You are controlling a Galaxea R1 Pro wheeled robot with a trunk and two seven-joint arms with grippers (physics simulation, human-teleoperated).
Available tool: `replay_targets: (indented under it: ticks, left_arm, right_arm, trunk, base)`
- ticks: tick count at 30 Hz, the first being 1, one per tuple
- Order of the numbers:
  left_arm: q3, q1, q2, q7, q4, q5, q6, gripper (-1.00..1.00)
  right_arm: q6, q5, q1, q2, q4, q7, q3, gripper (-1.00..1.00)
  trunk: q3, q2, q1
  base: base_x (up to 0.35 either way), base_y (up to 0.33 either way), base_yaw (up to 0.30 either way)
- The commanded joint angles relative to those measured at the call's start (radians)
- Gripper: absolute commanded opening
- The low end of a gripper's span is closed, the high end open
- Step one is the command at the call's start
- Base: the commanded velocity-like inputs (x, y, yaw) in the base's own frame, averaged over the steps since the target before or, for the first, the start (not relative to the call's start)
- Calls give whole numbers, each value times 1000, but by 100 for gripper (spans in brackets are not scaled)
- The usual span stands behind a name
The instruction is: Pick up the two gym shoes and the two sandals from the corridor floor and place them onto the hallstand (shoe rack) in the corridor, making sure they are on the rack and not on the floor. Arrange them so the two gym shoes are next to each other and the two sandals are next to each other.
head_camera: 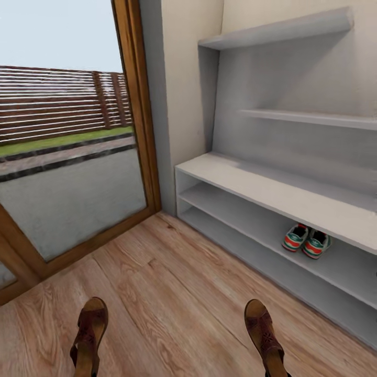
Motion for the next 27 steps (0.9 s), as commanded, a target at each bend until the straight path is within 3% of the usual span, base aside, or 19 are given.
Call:
replay_targets:
  ticks: [1, 27]
  left_arm:
    - [2, 0, -1, -8, 0, 2, -1, -100]
    - [4, 0, 0, -8, 0, 3, -1, -100]
  right_arm:
    - [-3, 1, -1, 1, -1, 10, -8, -100]
    - [-2, 1, -1, 3, -3, 10, -8, -100]
  trunk:
    - [0, 0, 0]
    - [8, 0, 0]
  base:
    - [231, 276, -255]
    - [188, 288, -258]
